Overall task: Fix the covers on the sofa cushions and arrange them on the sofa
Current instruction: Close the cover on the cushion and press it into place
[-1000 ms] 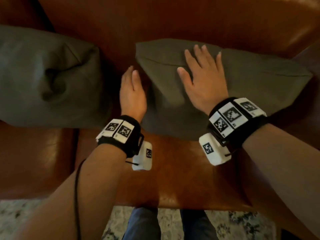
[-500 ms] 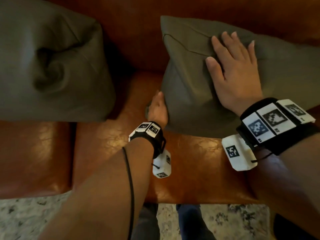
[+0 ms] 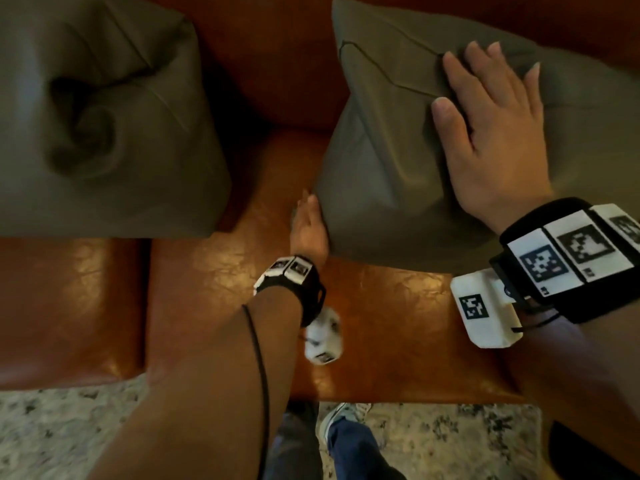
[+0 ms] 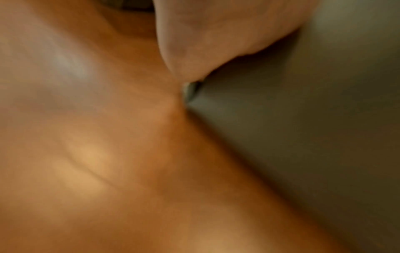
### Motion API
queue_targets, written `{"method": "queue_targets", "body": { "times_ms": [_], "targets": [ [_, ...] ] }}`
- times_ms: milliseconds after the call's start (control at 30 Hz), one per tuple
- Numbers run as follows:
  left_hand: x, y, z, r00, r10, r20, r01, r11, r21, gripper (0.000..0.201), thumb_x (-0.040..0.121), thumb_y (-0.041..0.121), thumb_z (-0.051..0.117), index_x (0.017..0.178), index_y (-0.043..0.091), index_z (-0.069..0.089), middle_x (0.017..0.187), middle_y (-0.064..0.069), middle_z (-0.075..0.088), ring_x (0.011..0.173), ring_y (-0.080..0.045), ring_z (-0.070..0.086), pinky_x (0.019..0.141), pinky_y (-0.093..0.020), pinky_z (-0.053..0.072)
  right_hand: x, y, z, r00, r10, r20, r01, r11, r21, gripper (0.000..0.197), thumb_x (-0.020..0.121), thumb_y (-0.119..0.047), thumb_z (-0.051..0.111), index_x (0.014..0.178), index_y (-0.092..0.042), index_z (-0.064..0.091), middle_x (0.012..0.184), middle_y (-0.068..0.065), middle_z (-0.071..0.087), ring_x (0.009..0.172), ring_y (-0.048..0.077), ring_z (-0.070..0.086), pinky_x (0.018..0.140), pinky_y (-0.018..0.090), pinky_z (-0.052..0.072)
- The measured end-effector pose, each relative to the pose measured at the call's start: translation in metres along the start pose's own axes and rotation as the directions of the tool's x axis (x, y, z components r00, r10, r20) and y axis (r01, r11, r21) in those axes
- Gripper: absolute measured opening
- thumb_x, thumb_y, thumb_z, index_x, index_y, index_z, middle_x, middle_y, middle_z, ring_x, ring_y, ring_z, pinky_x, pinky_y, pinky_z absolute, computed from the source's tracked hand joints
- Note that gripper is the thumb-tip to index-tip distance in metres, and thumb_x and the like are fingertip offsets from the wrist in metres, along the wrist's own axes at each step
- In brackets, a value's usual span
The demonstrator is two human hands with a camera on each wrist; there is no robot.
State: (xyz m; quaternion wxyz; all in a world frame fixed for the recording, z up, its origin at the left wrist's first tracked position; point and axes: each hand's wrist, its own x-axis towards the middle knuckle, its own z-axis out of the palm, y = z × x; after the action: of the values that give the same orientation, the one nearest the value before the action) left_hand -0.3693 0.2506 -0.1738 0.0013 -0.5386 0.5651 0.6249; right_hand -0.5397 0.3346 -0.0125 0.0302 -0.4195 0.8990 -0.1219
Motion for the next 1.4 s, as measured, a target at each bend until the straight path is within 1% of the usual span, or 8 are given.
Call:
{"method": "queue_targets", "body": {
  "times_ms": [167, 367, 433, 567, 700, 900, 1033, 1400],
  "targets": [
    [0.016, -0.029, -0.037, 0.972, 0.084, -0.218, -0.002, 0.936, 0.353, 0.045, 0.101, 0.036, 0.036, 0.131, 0.010, 0.057, 0.134, -0.017, 0.057, 0.124, -0.034, 0.053, 0.105, -0.045, 0.041, 0.000, 0.005, -0.001, 1.000, 0.000, -0.013, 0.001, 0.999, 0.033, 0.058, 0.101, -0.048, 0.019, 0.150, -0.020, 0.034, 0.157, 0.004, 0.029, 0.149, 0.019, 0.016, 0.120, 0.042, 0.000],
    [0.062, -0.055, -0.032, 0.965, -0.194, -0.177, 0.220, 0.965, 0.141, 0.060, 0.071, 0.065, 0.057, 0.098, 0.013, 0.069, 0.099, -0.014, 0.073, 0.093, -0.034, 0.070, 0.085, -0.050, 0.057, -0.004, 0.015, 0.000, 0.999, -0.005, -0.042, 0.008, 0.997, 0.078, 0.058, 0.101, -0.048, 0.020, 0.149, -0.020, 0.035, 0.157, 0.004, 0.030, 0.148, 0.019, 0.018, 0.120, 0.042, 0.000],
    [0.047, -0.025, -0.029, 0.963, -0.246, -0.115, 0.256, 0.963, 0.085, 0.041, 0.083, 0.054, 0.059, 0.082, 0.014, 0.069, 0.095, -0.011, 0.072, 0.092, -0.031, 0.069, 0.086, -0.047, 0.057, -0.004, 0.018, 0.000, 0.999, -0.011, -0.050, 0.016, 0.995, 0.098, 0.057, 0.101, -0.047, 0.021, 0.149, -0.020, 0.036, 0.157, 0.004, 0.031, 0.148, 0.019, 0.018, 0.120, 0.042, 0.001],
    [0.037, -0.003, -0.035, 0.978, -0.198, -0.057, 0.206, 0.945, 0.254, 0.030, 0.098, 0.020, 0.049, 0.122, 0.011, 0.064, 0.118, -0.002, 0.064, 0.113, -0.021, 0.059, 0.089, -0.025, 0.047, -0.004, 0.022, -0.001, 0.998, -0.021, -0.062, 0.030, 0.989, 0.144, 0.056, 0.101, -0.045, 0.022, 0.148, -0.018, 0.037, 0.156, 0.004, 0.032, 0.148, 0.019, 0.019, 0.120, 0.042, 0.001],
    [0.043, -0.003, -0.029, 0.984, -0.156, -0.084, 0.175, 0.930, 0.323, 0.042, 0.097, 0.011, 0.044, 0.137, 0.018, 0.054, 0.136, -0.004, 0.058, 0.123, -0.025, 0.055, 0.106, -0.038, 0.044, -0.007, 0.021, 0.001, 0.998, -0.041, -0.047, 0.047, 0.990, 0.135, 0.056, 0.101, -0.044, 0.023, 0.148, -0.017, 0.038, 0.156, 0.006, 0.032, 0.148, 0.020, 0.018, 0.121, 0.043, 0.001],
    [0.043, -0.008, -0.030, 0.977, -0.176, -0.122, 0.201, 0.951, 0.234, 0.035, 0.103, 0.026, 0.045, 0.130, 0.009, 0.059, 0.114, -0.014, 0.069, 0.080, -0.020, 0.066, 0.066, -0.025, 0.053, -0.007, 0.026, 0.000, 0.998, -0.038, -0.046, 0.046, 0.984, 0.175, 0.056, 0.100, -0.044, 0.024, 0.148, -0.017, 0.038, 0.156, 0.006, 0.031, 0.148, 0.020, 0.018, 0.120, 0.043, 0.001],
    [0.046, -0.015, -0.022, 0.964, -0.149, -0.219, 0.208, 0.937, 0.280, 0.036, 0.099, 0.022, 0.049, 0.133, 0.014, 0.058, 0.128, -0.007, 0.063, 0.115, -0.027, 0.061, 0.098, -0.032, 0.048, -0.010, 0.021, 0.001, 0.998, -0.054, -0.025, 0.058, 0.981, 0.183, 0.057, 0.100, -0.045, 0.026, 0.147, -0.016, 0.038, 0.156, 0.007, 0.031, 0.148, 0.021, 0.018, 0.120, 0.042, 0.000],
    [0.032, -0.055, -0.040, 0.978, -0.024, -0.206, 0.127, 0.855, 0.503, 0.009, 0.090, 0.022, 0.060, 0.098, 0.018, 0.061, 0.105, -0.003, 0.065, 0.094, -0.025, 0.062, 0.088, -0.040, 0.052, -0.008, 0.011, -0.002, 0.999, -0.051, -0.011, 0.052, 0.989, 0.136, 0.058, 0.099, -0.046, 0.027, 0.147, -0.018, 0.039, 0.156, 0.008, 0.031, 0.148, 0.022, 0.017, 0.120, 0.042, 0.000]
  ]
}}
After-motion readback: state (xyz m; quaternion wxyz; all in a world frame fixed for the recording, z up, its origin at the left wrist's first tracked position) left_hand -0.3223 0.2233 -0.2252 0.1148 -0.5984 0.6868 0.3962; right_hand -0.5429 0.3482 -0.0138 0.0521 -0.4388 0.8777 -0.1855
